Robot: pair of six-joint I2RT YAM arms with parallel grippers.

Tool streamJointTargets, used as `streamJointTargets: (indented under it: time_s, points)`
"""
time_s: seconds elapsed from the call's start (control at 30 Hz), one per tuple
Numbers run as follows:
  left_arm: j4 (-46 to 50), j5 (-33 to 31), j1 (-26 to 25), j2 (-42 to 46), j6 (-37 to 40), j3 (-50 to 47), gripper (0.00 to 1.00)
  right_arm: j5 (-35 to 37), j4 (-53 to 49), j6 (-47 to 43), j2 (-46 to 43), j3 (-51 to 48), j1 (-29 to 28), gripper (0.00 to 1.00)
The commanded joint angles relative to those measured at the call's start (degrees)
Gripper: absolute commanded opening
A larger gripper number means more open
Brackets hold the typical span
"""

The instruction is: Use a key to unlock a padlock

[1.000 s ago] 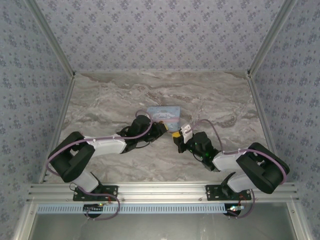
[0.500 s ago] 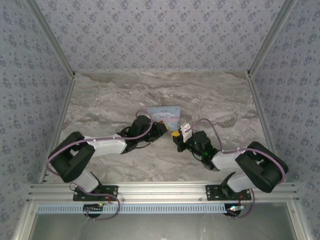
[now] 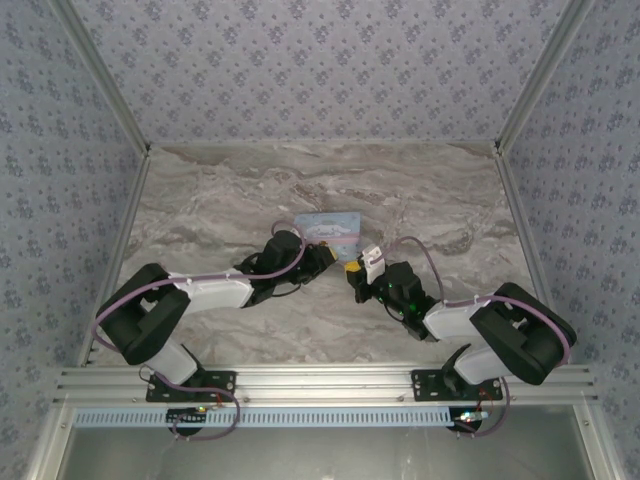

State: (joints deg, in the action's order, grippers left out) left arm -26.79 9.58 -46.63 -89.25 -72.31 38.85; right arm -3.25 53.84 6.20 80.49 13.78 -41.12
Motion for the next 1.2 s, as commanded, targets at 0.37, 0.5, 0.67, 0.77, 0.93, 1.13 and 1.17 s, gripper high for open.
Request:
streamJointTargets:
  time_s: [0.37,0.5,0.67,0.77,0.93,1.13,1.17]
  points:
    - [-4.96,0.11,-0.59,0.74,-0.55,0.08,0.15,-0.8,3.45,1.18,0.62,1.98,0.17,0.02]
    - [-5.07,0.07,-0.88,0.79,-0.55,0.02,0.15,-0.8,4.0,1.57,1.03,2.47,0.19,0.02]
    - [-5.29,-0.15,-0.94,0.85,-0.81,-0.2,0.15,-0.51,5.34,2.4,1.83,2.93,0.17,0.02]
    - [-5.37,-0.43,-1.0,1.05,-0.95,-0.39,0.15,0.26,6.32,3.41,2.38,2.96,0.35,0.02]
    - [-5.47,-0.69,-1.09,1.07,-1.07,-0.58,0.15,-0.77,6.8,4.13,2.79,3.33,0.34,0.02]
    - [-5.93,-0.85,-1.14,1.08,-1.34,-0.55,0.15,-4.17,5.2,3.12,2.99,4.24,-0.35,0.02]
    - [-5.96,-0.87,-1.12,1.04,-1.34,-0.62,0.15,-4.15,5.3,3.12,3.33,4.21,-0.36,0.02]
